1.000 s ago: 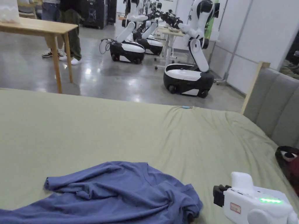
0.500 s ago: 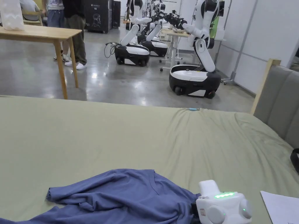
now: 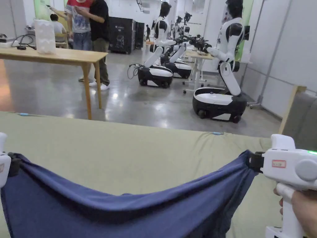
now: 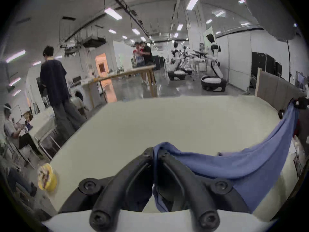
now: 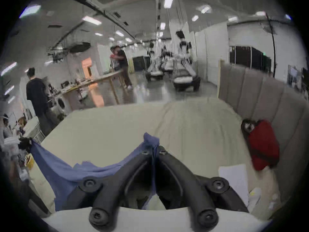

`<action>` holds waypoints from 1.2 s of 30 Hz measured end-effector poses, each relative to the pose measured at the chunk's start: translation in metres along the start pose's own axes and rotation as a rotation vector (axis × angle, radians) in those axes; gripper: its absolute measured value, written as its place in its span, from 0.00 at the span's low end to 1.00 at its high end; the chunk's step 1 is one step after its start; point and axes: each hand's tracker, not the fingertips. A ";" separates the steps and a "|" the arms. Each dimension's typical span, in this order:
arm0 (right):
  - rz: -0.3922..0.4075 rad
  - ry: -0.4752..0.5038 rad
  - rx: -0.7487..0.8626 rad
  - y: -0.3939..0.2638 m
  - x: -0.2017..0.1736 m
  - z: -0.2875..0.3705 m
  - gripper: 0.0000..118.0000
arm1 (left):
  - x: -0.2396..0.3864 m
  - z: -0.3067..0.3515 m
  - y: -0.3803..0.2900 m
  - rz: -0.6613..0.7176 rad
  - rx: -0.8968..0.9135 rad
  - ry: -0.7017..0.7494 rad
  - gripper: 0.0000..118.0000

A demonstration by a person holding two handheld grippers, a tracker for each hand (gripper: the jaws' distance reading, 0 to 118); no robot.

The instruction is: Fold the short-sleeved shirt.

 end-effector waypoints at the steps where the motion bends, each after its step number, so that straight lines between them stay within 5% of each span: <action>1: 0.037 -0.021 0.025 0.013 -0.002 0.008 0.03 | -0.004 0.002 0.013 -0.011 0.023 0.024 0.01; 9: -0.011 -0.080 0.261 0.118 0.012 0.044 0.03 | -0.041 -0.007 0.106 0.085 0.147 0.042 0.00; 18: 0.086 -0.136 0.370 0.179 0.006 0.044 0.03 | -0.031 -0.022 0.179 0.107 0.250 0.012 0.00; 28: 0.047 -0.168 0.299 0.089 0.017 -0.021 0.03 | 0.003 -0.091 0.106 0.078 0.191 0.030 0.00; 31: -0.017 -0.144 0.262 0.071 0.032 -0.020 0.03 | 0.004 -0.088 0.086 0.092 0.171 -0.001 0.00; 36: 0.061 -0.186 0.163 0.008 0.046 0.013 0.03 | 0.005 -0.044 0.033 0.065 0.062 -0.147 0.00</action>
